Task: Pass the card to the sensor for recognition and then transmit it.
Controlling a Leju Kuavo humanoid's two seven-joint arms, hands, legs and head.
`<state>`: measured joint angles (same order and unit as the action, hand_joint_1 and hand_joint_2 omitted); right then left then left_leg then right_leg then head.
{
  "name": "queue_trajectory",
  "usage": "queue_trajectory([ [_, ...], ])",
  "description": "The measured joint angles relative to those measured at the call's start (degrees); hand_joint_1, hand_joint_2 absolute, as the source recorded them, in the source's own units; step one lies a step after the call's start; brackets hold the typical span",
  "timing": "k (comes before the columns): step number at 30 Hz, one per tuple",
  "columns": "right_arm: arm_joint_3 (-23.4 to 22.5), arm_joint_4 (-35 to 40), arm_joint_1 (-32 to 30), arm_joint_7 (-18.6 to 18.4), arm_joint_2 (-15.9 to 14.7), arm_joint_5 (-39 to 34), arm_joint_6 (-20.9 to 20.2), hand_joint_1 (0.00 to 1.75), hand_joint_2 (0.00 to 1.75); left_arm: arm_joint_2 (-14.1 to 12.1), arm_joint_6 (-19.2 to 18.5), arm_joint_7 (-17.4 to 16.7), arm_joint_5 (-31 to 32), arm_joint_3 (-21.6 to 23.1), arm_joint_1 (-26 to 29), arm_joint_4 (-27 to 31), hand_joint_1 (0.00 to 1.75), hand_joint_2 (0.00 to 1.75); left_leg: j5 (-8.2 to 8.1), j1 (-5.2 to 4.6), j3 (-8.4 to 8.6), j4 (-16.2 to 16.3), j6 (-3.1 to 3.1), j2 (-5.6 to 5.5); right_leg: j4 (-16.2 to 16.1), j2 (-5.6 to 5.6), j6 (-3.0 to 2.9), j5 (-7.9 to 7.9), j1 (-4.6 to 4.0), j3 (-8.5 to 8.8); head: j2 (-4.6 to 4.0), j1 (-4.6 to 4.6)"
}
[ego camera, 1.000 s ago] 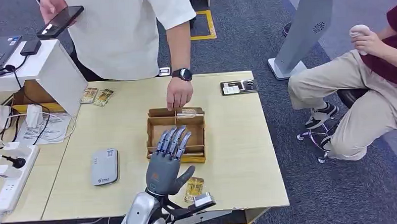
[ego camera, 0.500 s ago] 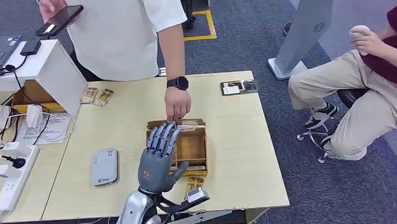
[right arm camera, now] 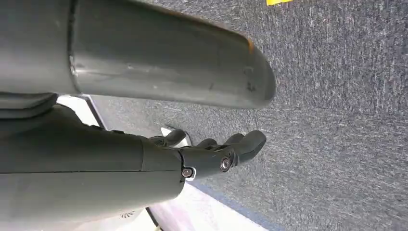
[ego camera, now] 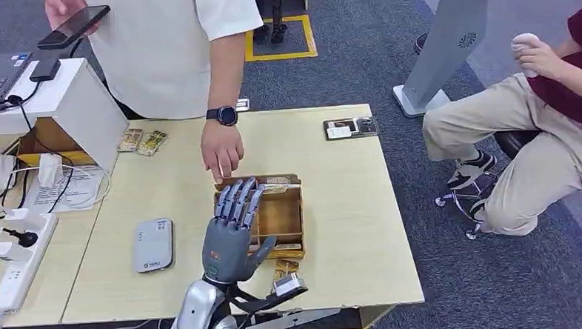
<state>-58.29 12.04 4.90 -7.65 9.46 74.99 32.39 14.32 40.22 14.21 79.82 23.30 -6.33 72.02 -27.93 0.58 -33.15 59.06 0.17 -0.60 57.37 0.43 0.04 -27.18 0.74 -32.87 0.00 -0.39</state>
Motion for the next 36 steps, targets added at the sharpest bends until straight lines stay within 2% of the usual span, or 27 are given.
queue_trajectory([
  [9,0.0,0.0,0.0,0.0,0.0,0.1,0.0,0.0,0.0,0.0,0.0,-1.8,1.3,0.0,-0.7,-0.3,0.0,1.75,0.0,0.0,0.01,0.0,0.0,0.0,0.0,0.0,0.0,0.0,0.0,0.0,0.0,0.0],
  [15,0.0,0.0,0.0,0.0,0.0,0.6,-0.1,0.0,0.0,-0.2,0.0,-5.2,1.9,1.9,-2.8,-2.5,0.0,1.75,0.0,0.0,0.01,0.0,0.0,0.0,0.0,0.0,0.0,0.0,0.0,0.0,0.0,0.0],
  [26,0.0,0.0,0.1,0.2,0.0,1.2,-0.4,0.0,0.0,-0.9,0.0,-11.8,1.5,7.8,-9.1,-11.6,0.0,1.75,0.0,0.0,0.01,0.0,0.0,0.0,0.0,0.01,0.0,0.0,0.0,-0.01,0.0,0.0],
  [36,0.4,0.0,0.1,0.3,0.0,1.7,-0.7,0.0,0.0,-0.4,-1.0,-12.7,1.2,11.8,-13.5,-19.1,0.0,1.75,0.0,0.0,0.01,0.0,0.0,0.0,0.0,0.01,0.0,0.0,0.0,-0.01,0.0,-0.02],
])
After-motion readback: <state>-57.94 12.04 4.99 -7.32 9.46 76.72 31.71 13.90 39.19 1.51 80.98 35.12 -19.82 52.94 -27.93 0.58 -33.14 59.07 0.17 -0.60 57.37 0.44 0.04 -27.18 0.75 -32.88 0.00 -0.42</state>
